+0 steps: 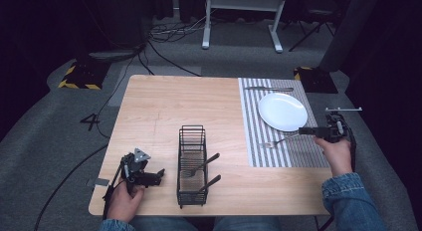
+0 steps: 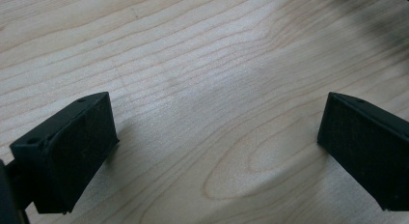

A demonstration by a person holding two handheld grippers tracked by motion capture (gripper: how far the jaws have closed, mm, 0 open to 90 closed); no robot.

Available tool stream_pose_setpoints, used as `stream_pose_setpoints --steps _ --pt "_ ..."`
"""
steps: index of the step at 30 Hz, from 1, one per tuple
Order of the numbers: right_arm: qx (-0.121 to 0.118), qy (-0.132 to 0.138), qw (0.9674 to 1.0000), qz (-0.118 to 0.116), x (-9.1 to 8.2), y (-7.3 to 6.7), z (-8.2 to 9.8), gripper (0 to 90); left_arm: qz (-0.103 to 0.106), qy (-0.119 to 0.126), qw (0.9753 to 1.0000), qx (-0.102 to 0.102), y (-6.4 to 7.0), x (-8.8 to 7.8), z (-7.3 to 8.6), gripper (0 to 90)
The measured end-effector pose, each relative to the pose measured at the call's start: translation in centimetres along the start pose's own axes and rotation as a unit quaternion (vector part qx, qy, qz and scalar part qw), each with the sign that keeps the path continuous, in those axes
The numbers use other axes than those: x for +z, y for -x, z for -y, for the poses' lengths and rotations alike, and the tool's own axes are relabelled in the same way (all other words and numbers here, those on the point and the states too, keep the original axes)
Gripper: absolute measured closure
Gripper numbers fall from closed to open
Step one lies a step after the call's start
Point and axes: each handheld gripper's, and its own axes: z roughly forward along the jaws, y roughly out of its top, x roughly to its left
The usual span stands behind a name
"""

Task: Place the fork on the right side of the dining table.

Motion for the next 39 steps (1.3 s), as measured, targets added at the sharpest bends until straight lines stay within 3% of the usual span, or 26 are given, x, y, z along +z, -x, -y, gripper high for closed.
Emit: stream_pose_setpoints --steps 6,16,33,39 --pt "0.021 -0.004 0.9998 -0.002 0.6 1.3 0.8 51.8 0.0 0.0 1.0 0.0 0.0 0.0 0.0 0.2" --pt "0.036 -0.008 0.9993 -0.001 1.2 2.4 1.3 47.4 0.0 0.0 1.0 0.0 0.0 0.0 0.0 0.2" --pt "0.062 -0.029 0.9973 0.028 2.5 4.1 2.8 43.4 0.0 0.0 1.0 0.0 0.0 0.0 0.0 0.2" --pt "0.058 -0.033 0.9969 0.041 2.7 4.4 3.0 42.3 0.0 0.0 1.0 0.0 0.0 0.0 0.0 0.2"
